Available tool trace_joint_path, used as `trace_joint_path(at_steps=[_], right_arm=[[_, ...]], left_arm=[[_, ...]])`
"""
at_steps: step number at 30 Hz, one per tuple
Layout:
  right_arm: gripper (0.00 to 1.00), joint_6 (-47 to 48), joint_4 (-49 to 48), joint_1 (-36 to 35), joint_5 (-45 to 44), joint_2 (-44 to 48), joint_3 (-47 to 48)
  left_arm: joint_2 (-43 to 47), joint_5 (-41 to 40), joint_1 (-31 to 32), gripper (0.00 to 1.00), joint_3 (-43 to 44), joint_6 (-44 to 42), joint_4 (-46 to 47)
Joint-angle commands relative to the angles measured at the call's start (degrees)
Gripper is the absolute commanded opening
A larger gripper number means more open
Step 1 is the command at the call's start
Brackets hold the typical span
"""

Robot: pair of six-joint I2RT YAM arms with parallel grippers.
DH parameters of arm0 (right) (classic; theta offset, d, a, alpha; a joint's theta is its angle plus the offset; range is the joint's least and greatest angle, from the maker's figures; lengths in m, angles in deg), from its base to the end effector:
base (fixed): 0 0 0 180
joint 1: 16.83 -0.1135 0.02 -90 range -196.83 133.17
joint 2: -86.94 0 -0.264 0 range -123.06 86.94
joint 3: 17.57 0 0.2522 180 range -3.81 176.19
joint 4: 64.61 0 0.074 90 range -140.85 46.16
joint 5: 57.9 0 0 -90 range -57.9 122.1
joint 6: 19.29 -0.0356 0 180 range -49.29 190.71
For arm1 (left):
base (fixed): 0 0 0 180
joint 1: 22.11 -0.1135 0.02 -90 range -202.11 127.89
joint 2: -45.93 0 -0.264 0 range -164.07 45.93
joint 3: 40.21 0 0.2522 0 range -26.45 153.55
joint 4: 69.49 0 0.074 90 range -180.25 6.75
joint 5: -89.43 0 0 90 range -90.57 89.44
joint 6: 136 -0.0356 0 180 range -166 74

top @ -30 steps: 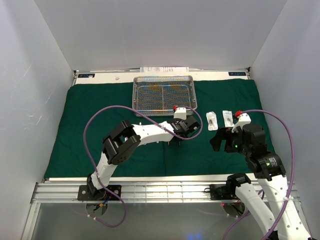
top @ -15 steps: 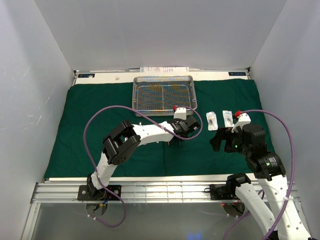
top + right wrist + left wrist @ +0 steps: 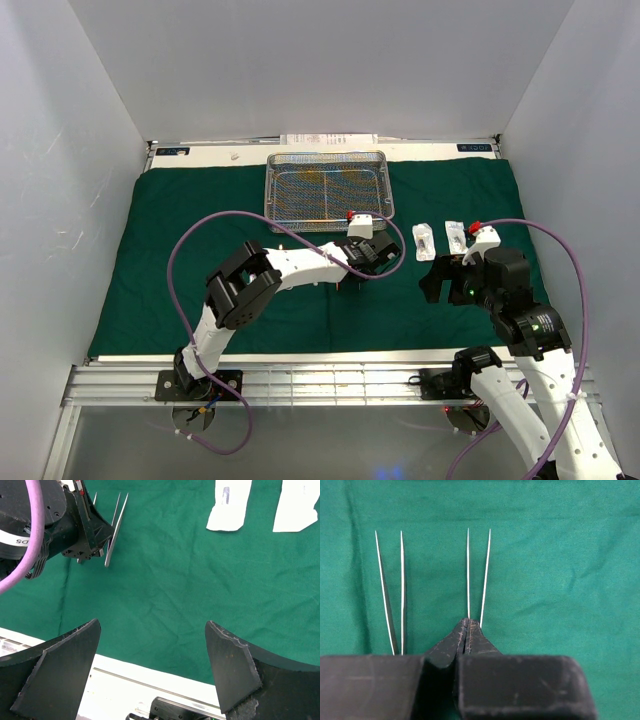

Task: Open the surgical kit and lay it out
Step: Place the medical item in the surgical kit.

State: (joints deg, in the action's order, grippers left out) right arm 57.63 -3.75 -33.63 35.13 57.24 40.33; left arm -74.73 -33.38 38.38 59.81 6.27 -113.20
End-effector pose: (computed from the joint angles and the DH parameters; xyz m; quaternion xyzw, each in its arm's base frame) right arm 0.1001 0.0322 0.3044 -0.0411 0.8762 0.1461 0.4574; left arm 0.2314 -0.3696 0.1580 0.0045 0.9374 -0.0248 0.3472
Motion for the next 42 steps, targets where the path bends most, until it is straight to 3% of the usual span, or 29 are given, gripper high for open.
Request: trace_joint_path(at_steps=[1,9,18,22,29,36,42], right_arm=[[0.9,0.78,-0.51,-0.43,0.31,-0.01,0.86],[0.9,0.86,-0.51,-0.6,0.31,0.07,0.77],[0.9,0.86,-0.51,-0.52,0.66,0.25,0.69],[0.9,0.86,-0.42,-0.52,0.84,0.34,0.68],[0.9,1.13,-0.95,-0.52,2.94,0.34,-0.28],[0.91,0.52,-4.81,-0.61,10.05,-1.68,-2.82],[1.0,-3.88,-11.83,-0.61,14.54,-4.14,-8.8]], left_arm=[[0.6,-1.72,-0.2,0.11,1.98,0.02,0.25],[0.51,-1.64,-0.2,0.28,2.77,0.11,-0.19],[1.04,-1.55,-0.2,0.29,2.78,0.29,-0.81],[0.6,-0.58,-0.2,0.24,2.51,0.81,-0.89],[1.39,-0.23,-0.2,0.05,1.81,1.52,-1.16],[1.57,-0.05,-0.2,0.01,1.9,1.43,-1.25],[1.22,0.3,-0.2,0.02,1.9,1.69,-1.25]])
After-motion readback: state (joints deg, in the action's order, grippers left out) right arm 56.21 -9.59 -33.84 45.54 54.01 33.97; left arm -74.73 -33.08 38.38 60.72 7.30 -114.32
